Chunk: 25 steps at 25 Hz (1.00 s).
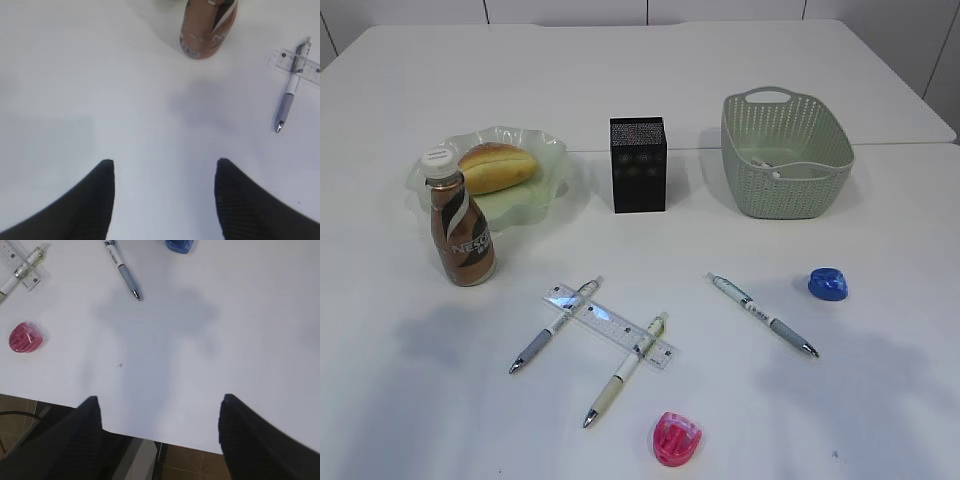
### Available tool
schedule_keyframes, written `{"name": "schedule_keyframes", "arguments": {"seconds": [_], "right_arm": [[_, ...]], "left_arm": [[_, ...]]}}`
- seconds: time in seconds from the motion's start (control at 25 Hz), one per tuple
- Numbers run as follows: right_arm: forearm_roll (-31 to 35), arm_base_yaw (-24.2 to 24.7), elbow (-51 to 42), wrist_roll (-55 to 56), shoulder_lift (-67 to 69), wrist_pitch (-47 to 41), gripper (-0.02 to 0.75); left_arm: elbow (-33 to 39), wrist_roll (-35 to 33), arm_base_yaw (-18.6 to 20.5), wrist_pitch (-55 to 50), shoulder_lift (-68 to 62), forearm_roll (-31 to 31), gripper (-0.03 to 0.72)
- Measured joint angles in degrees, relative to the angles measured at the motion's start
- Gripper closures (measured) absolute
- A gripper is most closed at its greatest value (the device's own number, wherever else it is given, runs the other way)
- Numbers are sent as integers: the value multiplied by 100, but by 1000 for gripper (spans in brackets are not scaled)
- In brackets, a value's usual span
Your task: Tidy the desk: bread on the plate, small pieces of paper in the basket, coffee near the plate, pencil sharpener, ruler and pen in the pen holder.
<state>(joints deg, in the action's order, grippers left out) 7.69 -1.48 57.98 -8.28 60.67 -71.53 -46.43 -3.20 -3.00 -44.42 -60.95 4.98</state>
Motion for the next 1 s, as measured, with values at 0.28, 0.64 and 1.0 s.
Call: {"name": "schedule_keyframes", "arguments": {"seconds": [0.28,0.64,1.0], "right_arm": [[49,0,106,120,584,0,173],[62,0,991,1392,1778,11,173],[84,0,1768,1698,2909,45,173]], "left_arm": [[-672,13,0,-1254,4,-12,269],[-718,17,0,-1994,4,-25,273],[-718,17,0,-2096,4,8,273]]}}
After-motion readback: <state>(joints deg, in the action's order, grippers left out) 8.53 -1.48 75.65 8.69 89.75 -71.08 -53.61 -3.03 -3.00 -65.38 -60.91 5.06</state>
